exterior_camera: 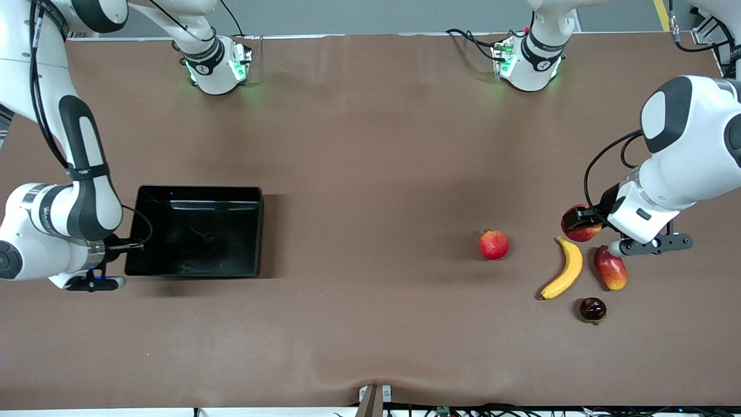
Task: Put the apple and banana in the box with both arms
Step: 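Slide the black tray toward the fruit with the right gripper while the left lifts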
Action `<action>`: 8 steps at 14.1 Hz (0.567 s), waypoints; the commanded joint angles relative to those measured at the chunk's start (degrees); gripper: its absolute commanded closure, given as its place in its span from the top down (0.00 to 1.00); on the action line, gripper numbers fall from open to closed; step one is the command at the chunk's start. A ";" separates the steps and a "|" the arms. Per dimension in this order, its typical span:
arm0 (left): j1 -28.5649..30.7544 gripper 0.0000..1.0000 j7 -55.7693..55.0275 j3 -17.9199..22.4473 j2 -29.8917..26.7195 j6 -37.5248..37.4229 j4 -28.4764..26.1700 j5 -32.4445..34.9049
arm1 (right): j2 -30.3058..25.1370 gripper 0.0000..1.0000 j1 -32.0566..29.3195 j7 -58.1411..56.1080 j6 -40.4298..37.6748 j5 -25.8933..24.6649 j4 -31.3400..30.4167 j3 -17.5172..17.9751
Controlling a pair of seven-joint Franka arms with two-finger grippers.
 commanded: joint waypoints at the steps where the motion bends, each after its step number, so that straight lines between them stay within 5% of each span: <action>1: 0.46 0.00 -0.53 -1.42 -0.90 -2.11 1.56 0.32 | -1.30 0.00 4.14 5.20 -4.58 1.93 3.13 0.42; 4: 0.20 0.00 -0.61 -1.51 -1.34 -3.85 3.22 -0.30 | -1.48 0.00 12.40 17.77 -5.20 6.48 3.13 0.51; 6: 0.20 0.00 -0.79 -1.43 -1.25 -7.37 5.24 -0.21 | -1.48 0.00 16.62 20.70 -5.03 13.68 2.95 0.51; 8: 0.29 0.00 -0.79 -1.43 -1.60 -9.39 6.21 -0.30 | -1.48 0.00 20.50 20.79 -4.07 14.94 2.60 0.33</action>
